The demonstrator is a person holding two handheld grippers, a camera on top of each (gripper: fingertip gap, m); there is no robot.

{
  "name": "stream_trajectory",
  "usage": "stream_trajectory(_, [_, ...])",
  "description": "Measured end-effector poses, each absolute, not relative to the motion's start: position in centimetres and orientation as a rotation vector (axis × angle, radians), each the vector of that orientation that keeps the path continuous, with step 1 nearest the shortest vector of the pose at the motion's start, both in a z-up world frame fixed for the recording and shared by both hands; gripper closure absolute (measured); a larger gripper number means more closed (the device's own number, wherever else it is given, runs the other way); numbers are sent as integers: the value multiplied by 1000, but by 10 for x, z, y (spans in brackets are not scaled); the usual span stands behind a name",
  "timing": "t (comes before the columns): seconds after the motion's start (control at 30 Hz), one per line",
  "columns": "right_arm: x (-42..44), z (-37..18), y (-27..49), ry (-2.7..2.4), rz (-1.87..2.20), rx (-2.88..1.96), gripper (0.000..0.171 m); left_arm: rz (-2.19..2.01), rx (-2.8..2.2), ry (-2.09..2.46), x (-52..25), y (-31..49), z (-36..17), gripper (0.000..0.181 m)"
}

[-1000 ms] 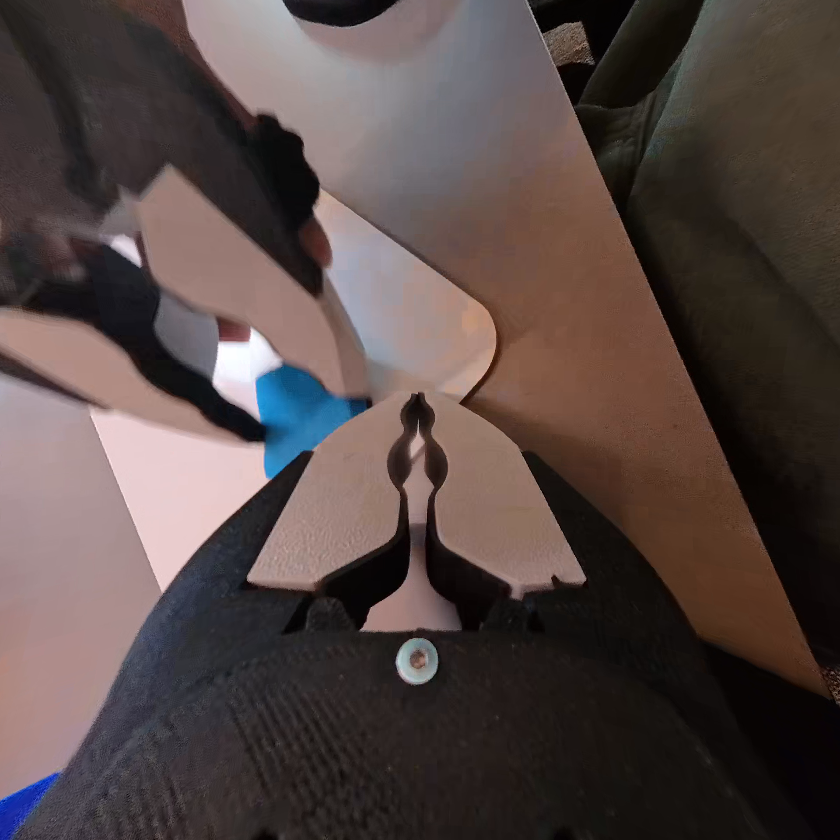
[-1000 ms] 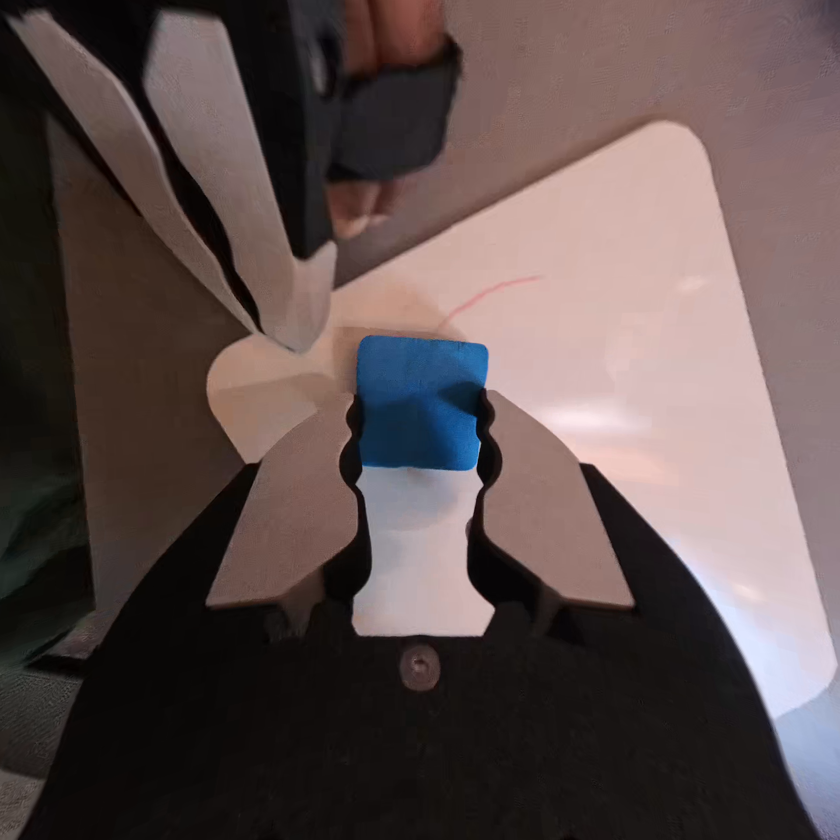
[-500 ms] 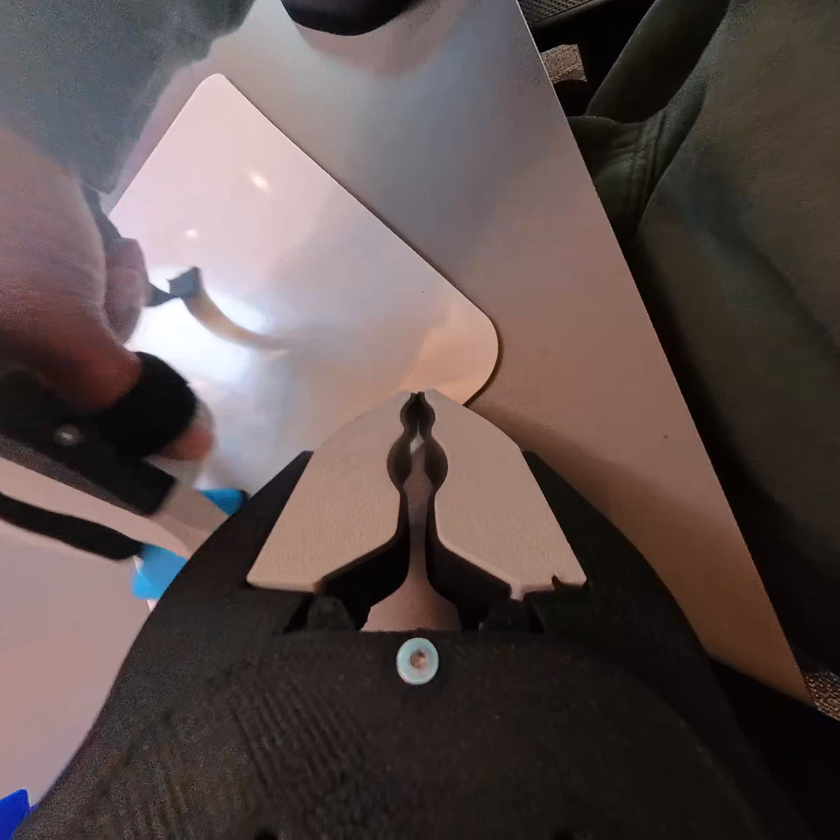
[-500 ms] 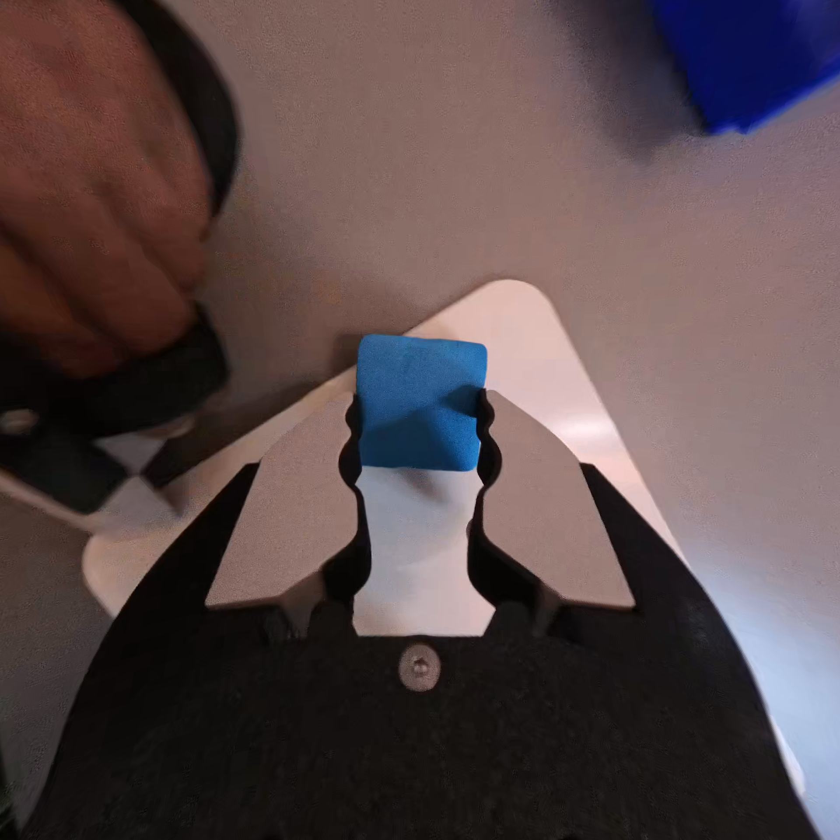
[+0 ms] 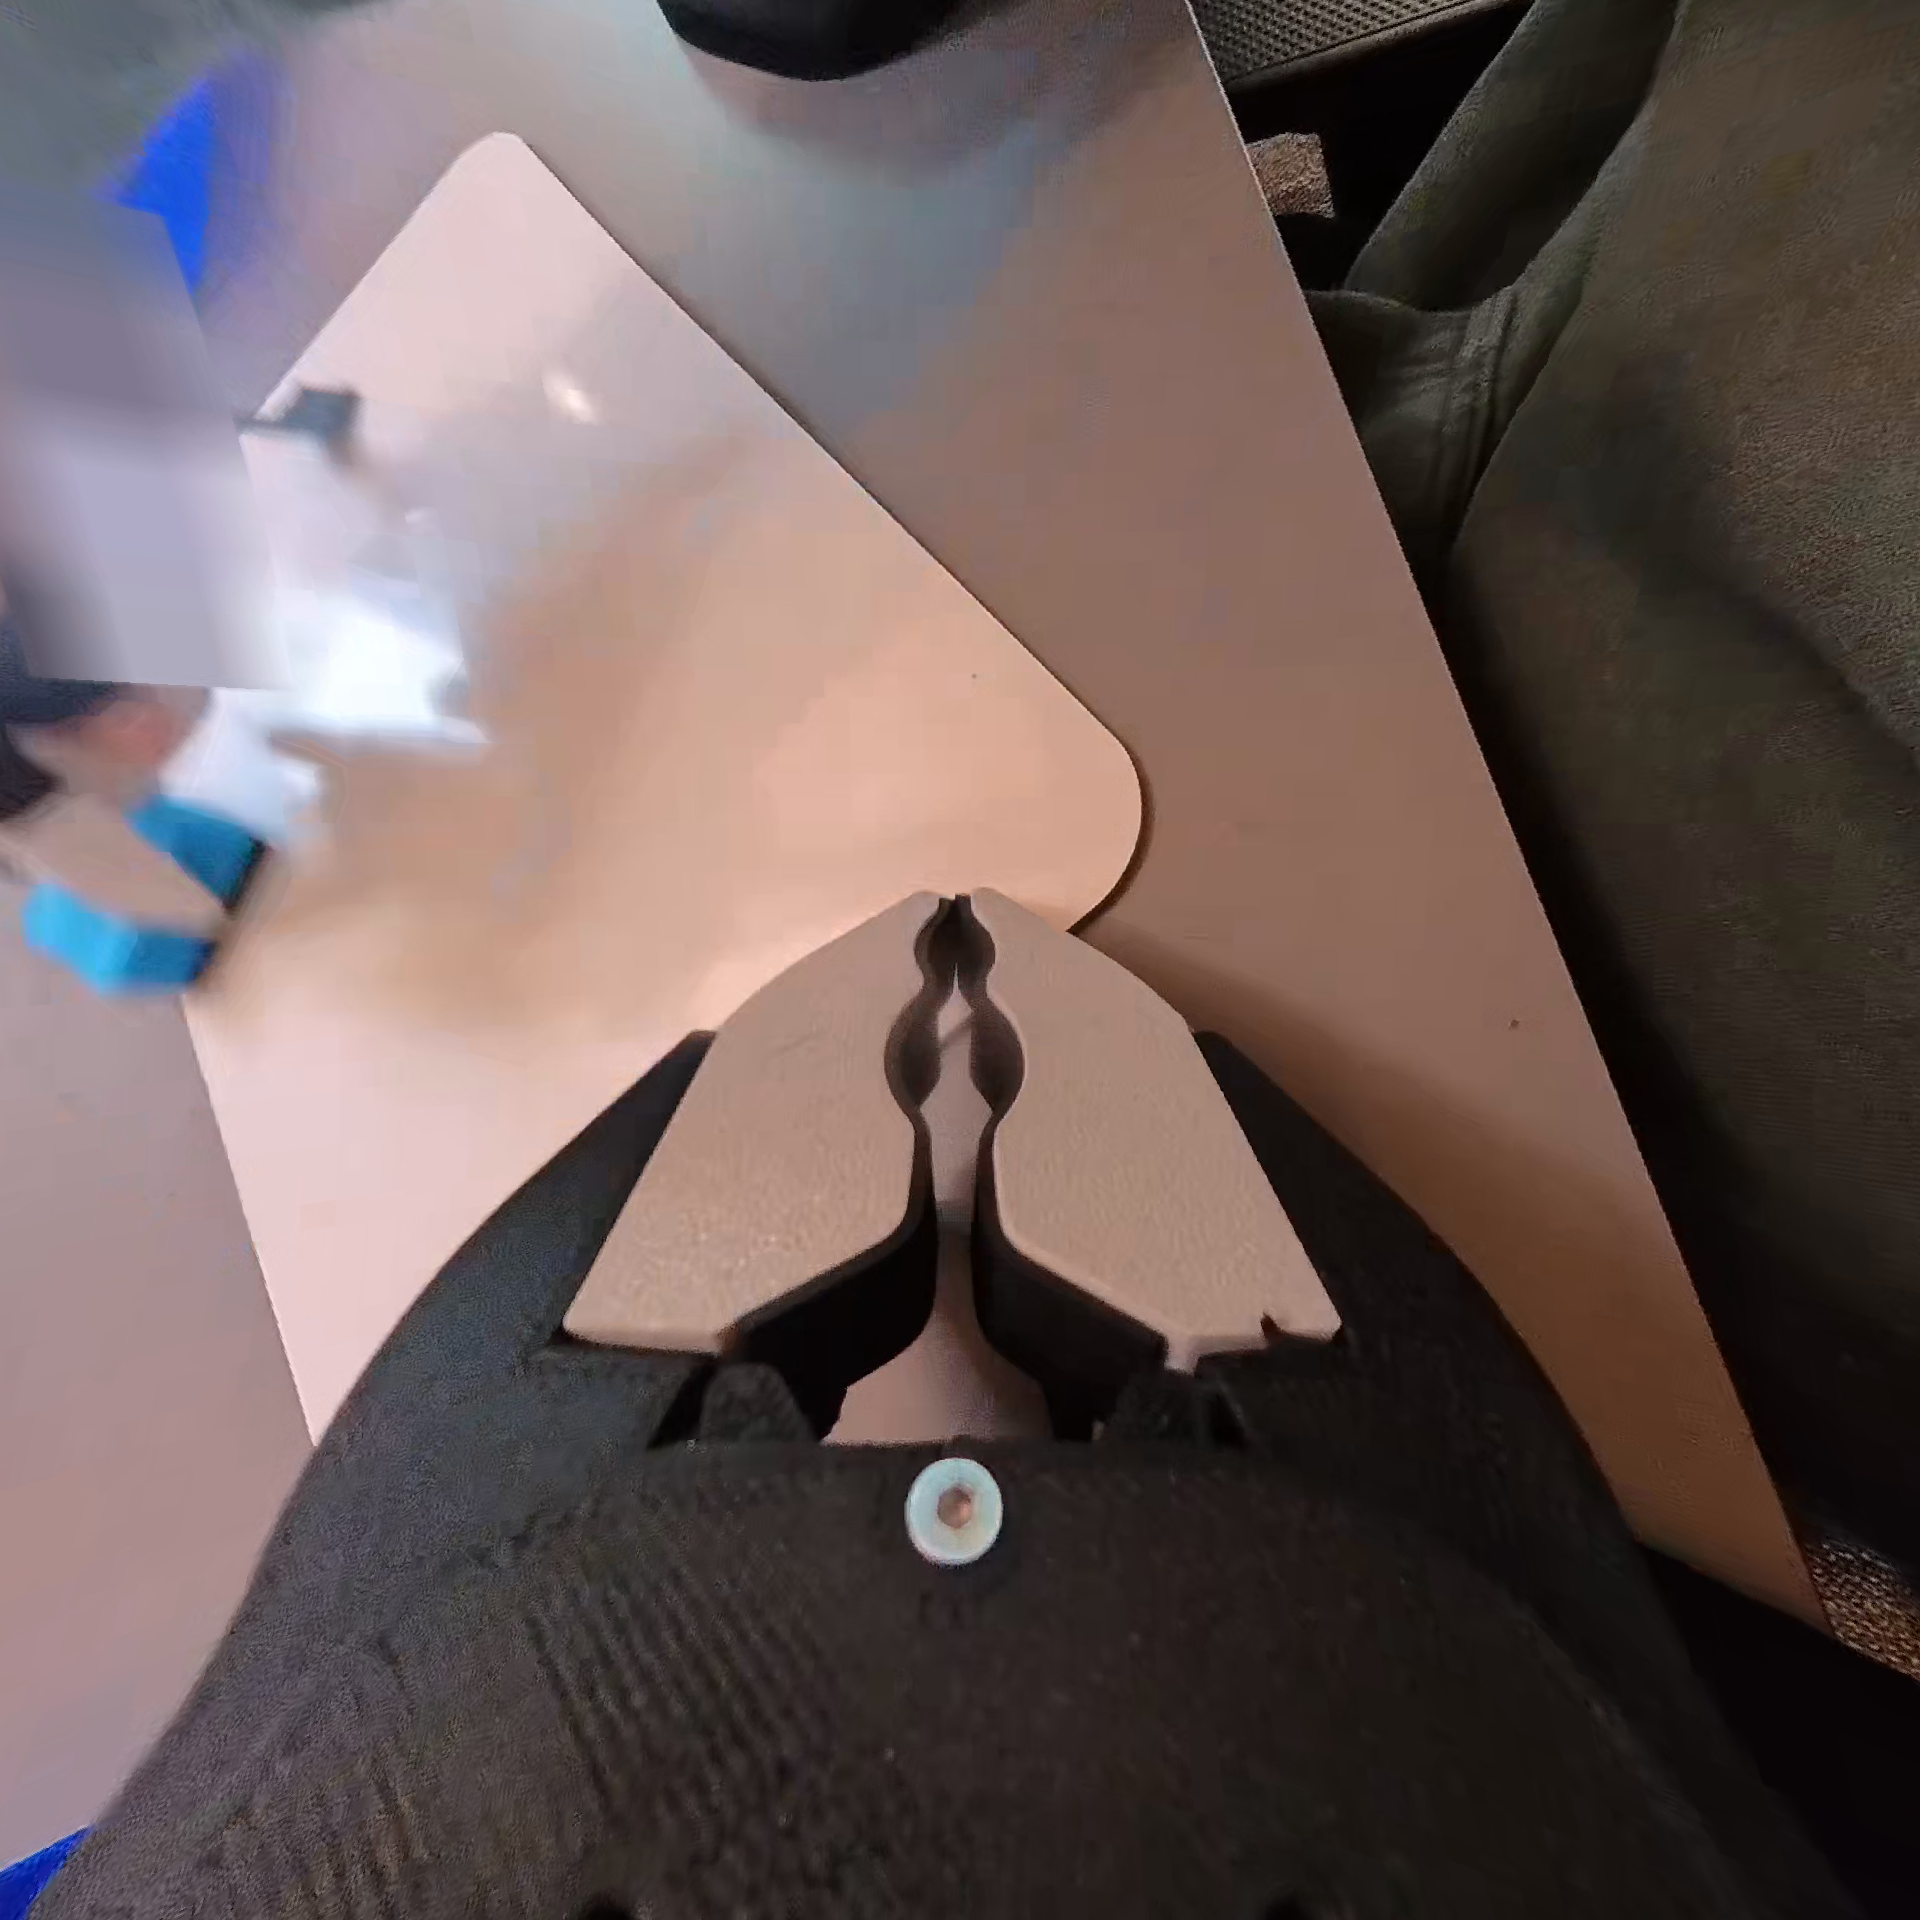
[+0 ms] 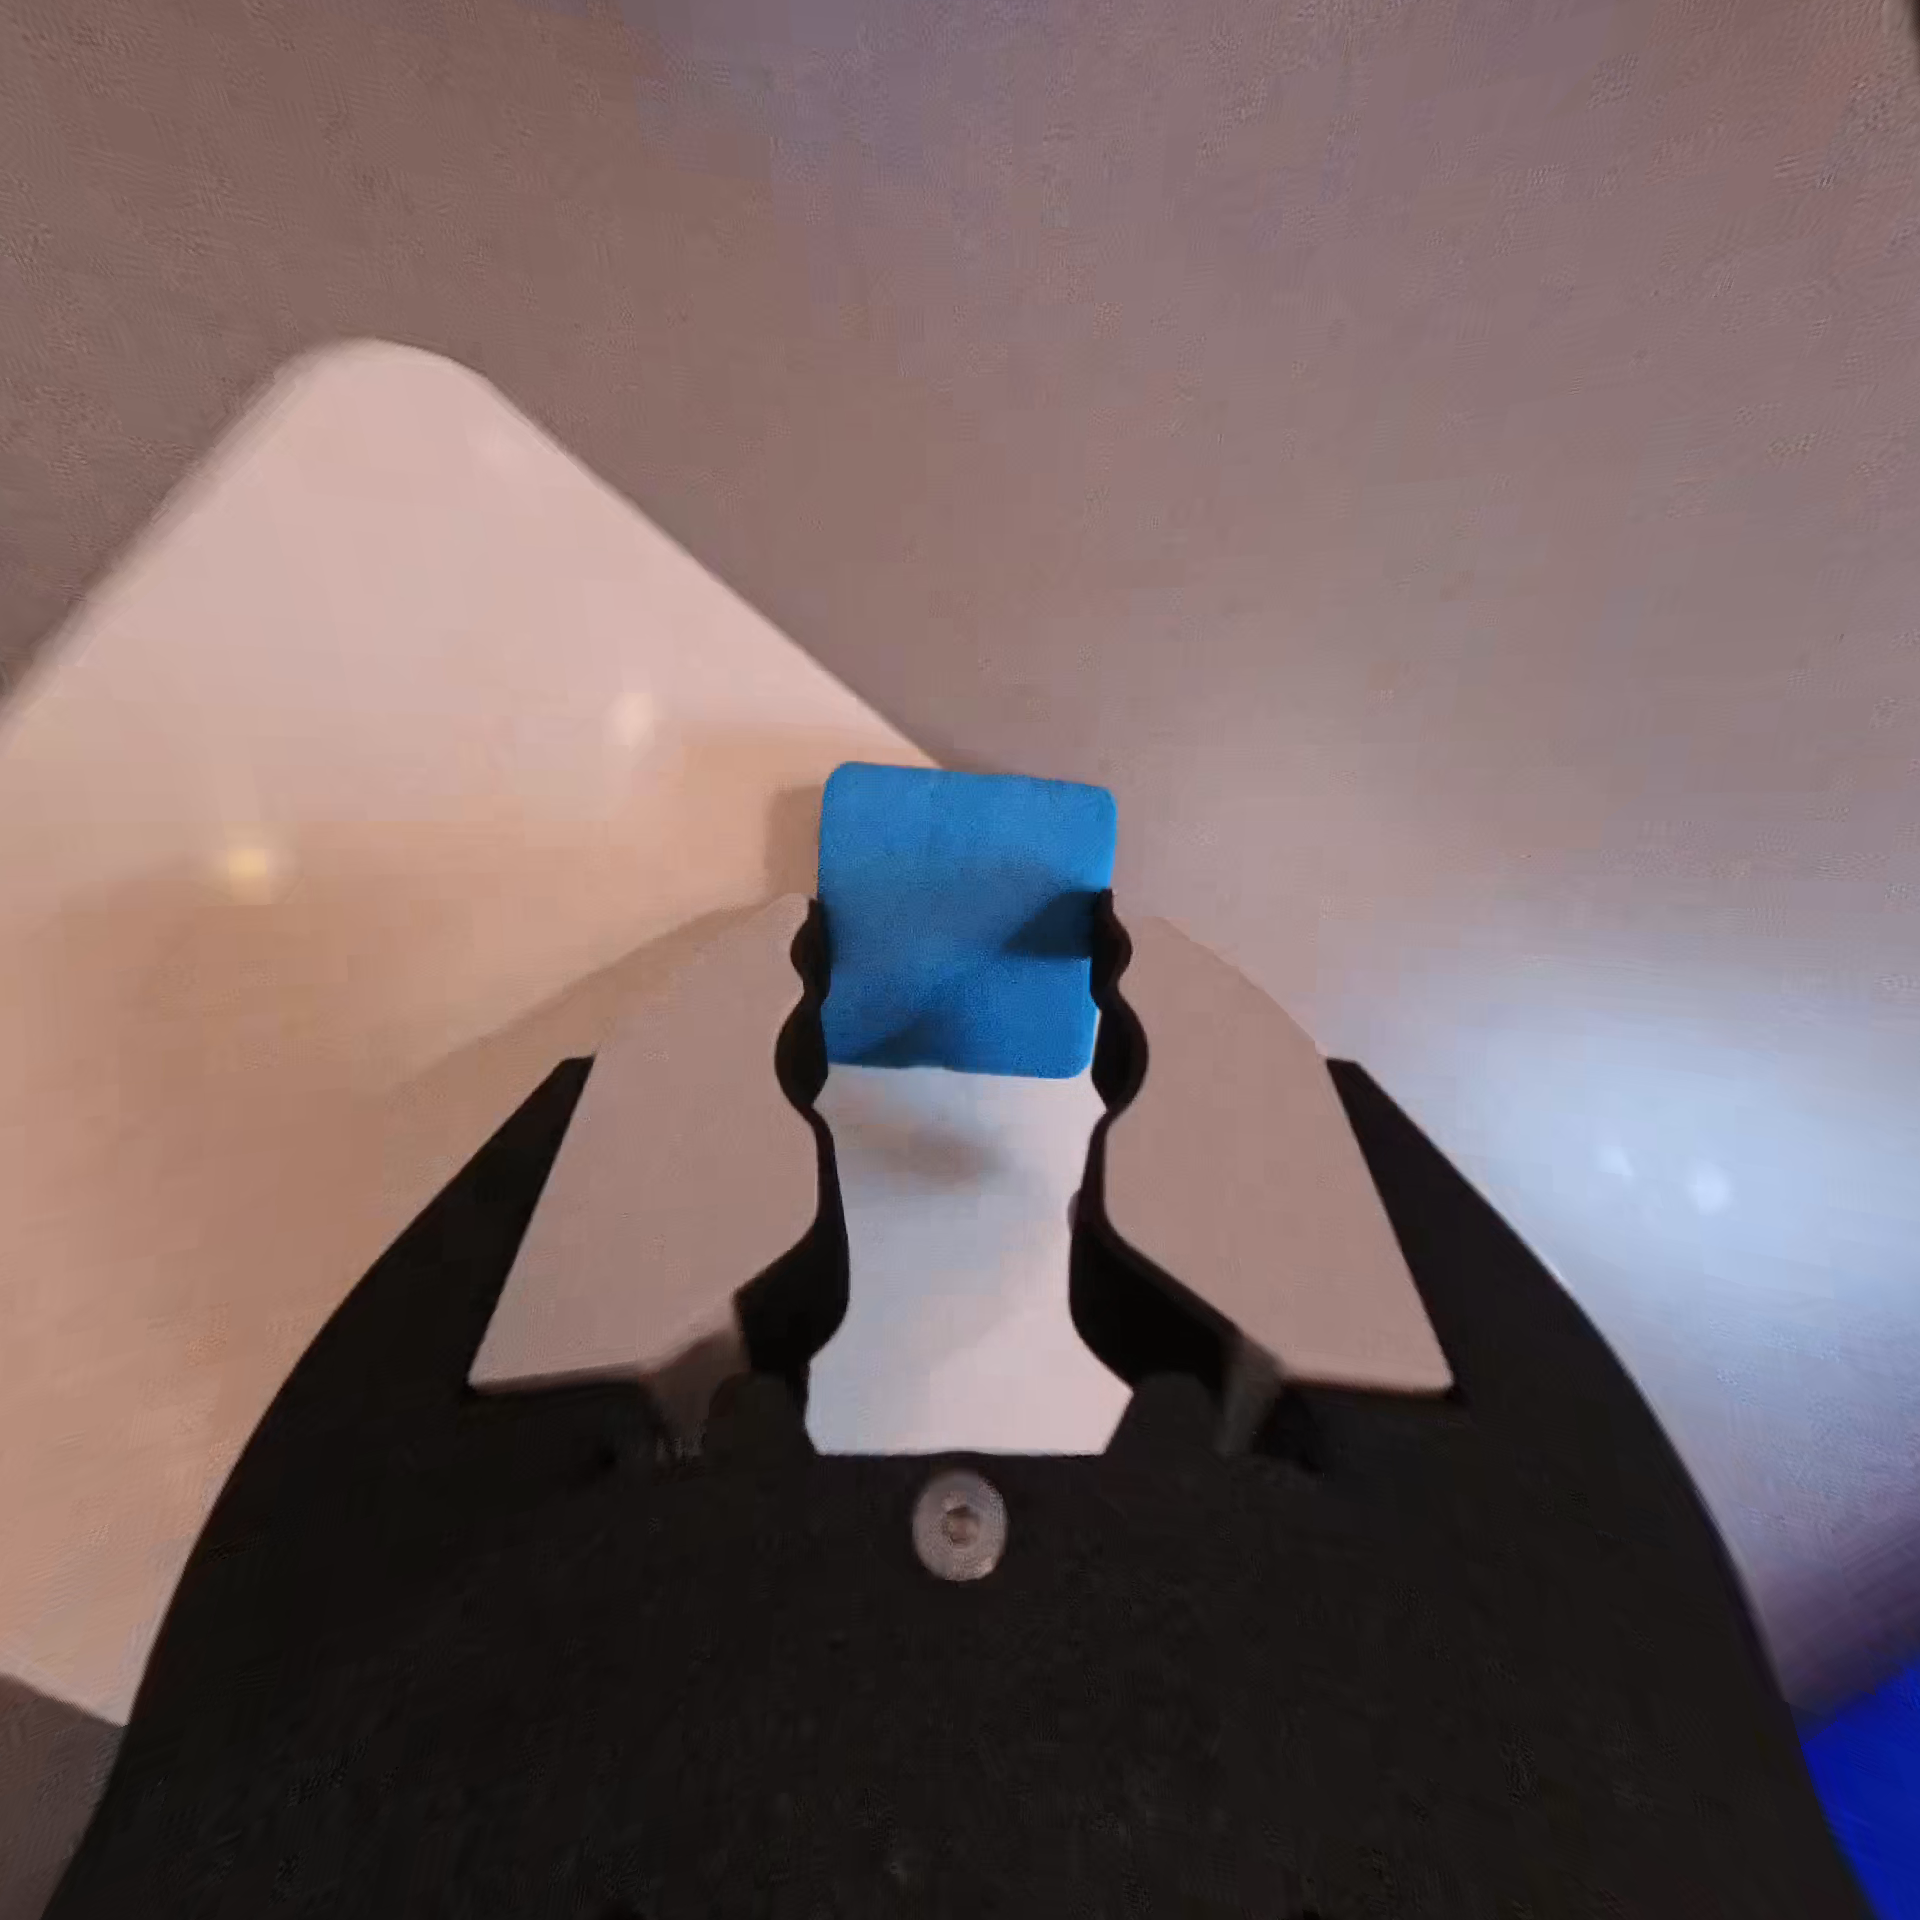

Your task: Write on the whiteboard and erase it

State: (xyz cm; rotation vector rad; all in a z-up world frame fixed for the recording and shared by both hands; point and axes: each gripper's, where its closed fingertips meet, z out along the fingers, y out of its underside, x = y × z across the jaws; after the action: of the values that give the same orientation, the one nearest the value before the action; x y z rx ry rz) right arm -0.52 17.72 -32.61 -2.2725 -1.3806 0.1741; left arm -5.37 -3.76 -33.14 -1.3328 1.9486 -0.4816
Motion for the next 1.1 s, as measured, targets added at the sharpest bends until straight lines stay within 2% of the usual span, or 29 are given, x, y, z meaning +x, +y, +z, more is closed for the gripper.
stream_trajectory(0.1, [108, -327, 225, -994, 113, -2492, 122, -485, -1335, 1950, -54, -38, -332, 181])
stream_trajectory(0.17, [134, -326, 226, -919, 115, -2500, 122, -489, -1335, 1950, -54, -38, -332, 181])
stream_trajectory(0.27, [92, -326, 182, -1078, 172, -2429, 122, -495, -1339, 1948, -54, -38, -332, 181])
stream_trajectory(0.4, [-6, -326, 58, -1528, 278, -2228, 122, -508, -1350, 1945, -53, -37, -332, 181])
stream_trajectory(0.5, [-35, -326, -13, -1653, 313, -2129, 122, -507, -1329, 1955, -53, -40, -331, 181])
stream_trajectory(0.67, [-8, -326, -17, -1576, 325, -2153, 121, -488, -1330, 1949, -53, -38, -332, 181])
stream_trajectory(0.83, [116, -324, 97, -1143, 12, -2342, 122, -475, -1340, 1939, -53, -36, -332, 181])
stream_trajectory(0.9, [153, -324, 119, -986, -20, -2413, 122, -473, -1342, 1937, -53, -36, -332, 181])
stream_trajectory(0.97, [145, -325, 108, -994, 34, -2440, 122, -476, -1347, 1935, -53, -36, -332, 181])
stream_trajectory(1.1, [37, -326, 9, -1390, 247, -2280, 122, -485, -1354, 1935, -53, -36, -332, 181])
